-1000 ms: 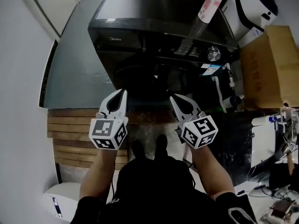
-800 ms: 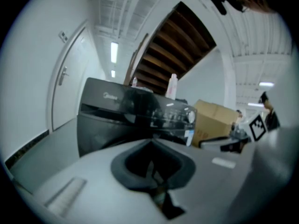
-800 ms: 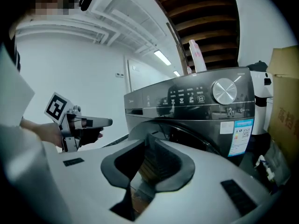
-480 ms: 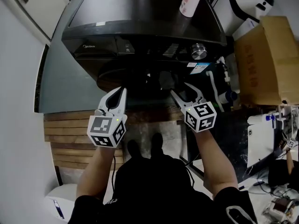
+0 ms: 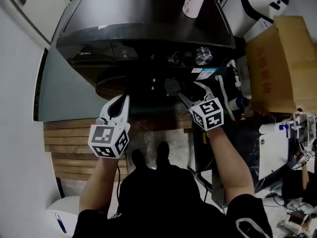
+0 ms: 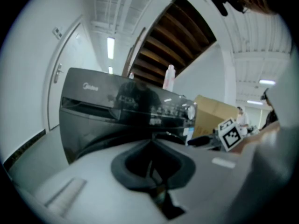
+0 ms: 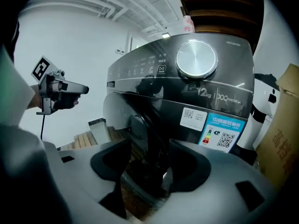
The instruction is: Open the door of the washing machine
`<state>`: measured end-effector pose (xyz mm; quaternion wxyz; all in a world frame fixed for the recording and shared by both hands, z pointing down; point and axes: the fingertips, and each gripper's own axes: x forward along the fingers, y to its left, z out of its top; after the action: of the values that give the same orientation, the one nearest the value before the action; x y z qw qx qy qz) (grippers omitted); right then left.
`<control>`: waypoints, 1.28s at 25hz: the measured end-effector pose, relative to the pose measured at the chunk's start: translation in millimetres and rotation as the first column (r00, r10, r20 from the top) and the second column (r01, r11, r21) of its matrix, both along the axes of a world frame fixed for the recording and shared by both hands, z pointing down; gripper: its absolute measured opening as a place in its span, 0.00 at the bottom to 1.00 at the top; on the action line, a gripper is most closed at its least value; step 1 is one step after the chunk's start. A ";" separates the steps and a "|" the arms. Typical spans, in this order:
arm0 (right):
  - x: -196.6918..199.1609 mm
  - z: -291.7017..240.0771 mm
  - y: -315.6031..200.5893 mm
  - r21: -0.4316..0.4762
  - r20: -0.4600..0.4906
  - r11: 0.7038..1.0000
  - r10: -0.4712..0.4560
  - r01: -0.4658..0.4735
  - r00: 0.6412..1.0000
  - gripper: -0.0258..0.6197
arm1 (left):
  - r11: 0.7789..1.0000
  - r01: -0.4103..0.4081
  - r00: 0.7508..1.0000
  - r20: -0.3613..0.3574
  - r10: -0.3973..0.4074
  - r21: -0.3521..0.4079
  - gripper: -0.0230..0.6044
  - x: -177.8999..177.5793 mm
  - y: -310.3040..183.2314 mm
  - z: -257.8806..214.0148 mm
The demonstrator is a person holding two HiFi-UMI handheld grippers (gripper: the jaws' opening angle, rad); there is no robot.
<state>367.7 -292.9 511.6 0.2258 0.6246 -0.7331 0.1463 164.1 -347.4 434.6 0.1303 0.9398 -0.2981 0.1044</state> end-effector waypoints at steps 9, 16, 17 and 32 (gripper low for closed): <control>4.5 14.9 -10.9 -0.049 -0.073 0.997 -0.067 0.064 0.995 0.39 | 1.000 0.003 1.000 0.009 -0.003 -0.001 0.05 1.9 5.6 -0.8; 5.9 16.8 -19.6 -0.081 -0.139 0.987 -0.152 0.142 0.979 0.27 | 1.000 0.005 1.000 0.019 -0.005 -0.006 0.05 3.0 7.3 1.6; 6.6 17.0 -19.3 -0.091 -0.137 0.983 -0.170 0.159 0.976 0.26 | 1.000 0.006 1.000 0.021 -0.006 -0.006 0.05 3.0 7.5 1.8; -1.0 30.5 -25.4 -0.206 -0.201 0.910 -0.400 0.361 0.894 0.25 | 0.998 0.065 0.997 0.047 -0.063 -0.023 0.05 6.4 8.2 8.7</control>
<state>366.7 -318.3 542.1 0.3869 0.4609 -0.7944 0.0823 170.5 -339.1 443.3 0.1380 0.9255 -0.3297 0.1254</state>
